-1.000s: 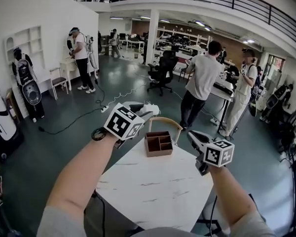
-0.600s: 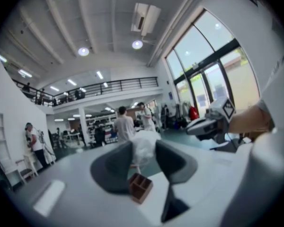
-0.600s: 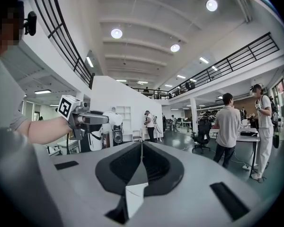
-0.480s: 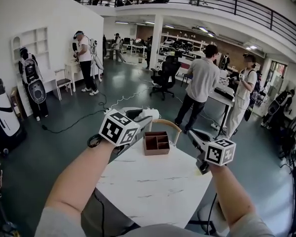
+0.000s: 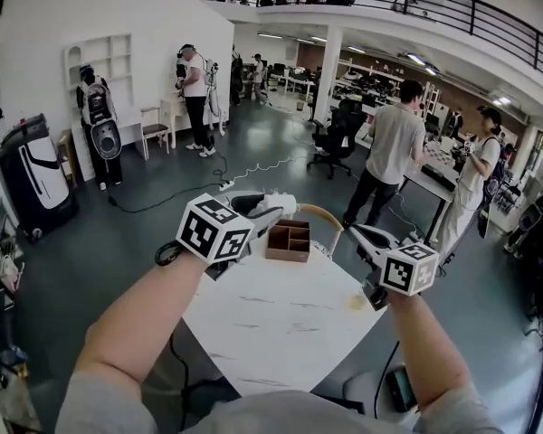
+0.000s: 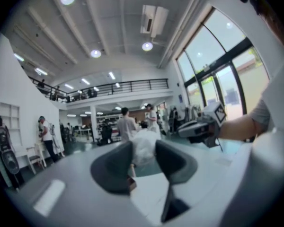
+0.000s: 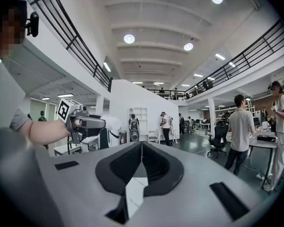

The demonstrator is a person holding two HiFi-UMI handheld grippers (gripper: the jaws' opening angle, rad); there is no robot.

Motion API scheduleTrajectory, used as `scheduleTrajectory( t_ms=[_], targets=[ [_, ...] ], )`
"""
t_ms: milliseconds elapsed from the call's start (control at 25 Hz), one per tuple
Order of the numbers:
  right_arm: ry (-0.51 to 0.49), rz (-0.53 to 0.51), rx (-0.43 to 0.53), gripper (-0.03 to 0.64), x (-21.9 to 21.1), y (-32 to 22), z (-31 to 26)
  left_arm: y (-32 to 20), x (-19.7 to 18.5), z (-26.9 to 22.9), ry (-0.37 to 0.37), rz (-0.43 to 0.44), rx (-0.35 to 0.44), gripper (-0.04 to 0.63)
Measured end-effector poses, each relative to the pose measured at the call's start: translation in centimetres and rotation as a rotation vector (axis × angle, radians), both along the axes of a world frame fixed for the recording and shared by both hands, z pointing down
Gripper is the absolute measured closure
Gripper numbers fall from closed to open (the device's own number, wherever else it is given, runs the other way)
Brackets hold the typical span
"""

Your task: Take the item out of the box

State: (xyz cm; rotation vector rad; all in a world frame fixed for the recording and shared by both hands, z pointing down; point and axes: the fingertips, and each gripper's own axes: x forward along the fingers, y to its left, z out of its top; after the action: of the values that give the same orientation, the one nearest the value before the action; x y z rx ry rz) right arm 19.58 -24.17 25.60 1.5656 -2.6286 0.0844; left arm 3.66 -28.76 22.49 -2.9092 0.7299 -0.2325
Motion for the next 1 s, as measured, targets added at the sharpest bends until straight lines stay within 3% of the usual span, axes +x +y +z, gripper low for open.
scheduleTrajectory(
  t_ms=[520,1000],
  targets=[
    [0.000,-0.188,-0.031,0.607,1.8,7.8,1.7,12.4,2.5,2.2,0.042,-0.111,-0.036,0.431],
    [-0.003,-0.229,-0.079,0.609,-4.4,10.7,6.3,16.7,-2.4,9.1,0.112,-0.086,-0.145,0.431]
  ],
)
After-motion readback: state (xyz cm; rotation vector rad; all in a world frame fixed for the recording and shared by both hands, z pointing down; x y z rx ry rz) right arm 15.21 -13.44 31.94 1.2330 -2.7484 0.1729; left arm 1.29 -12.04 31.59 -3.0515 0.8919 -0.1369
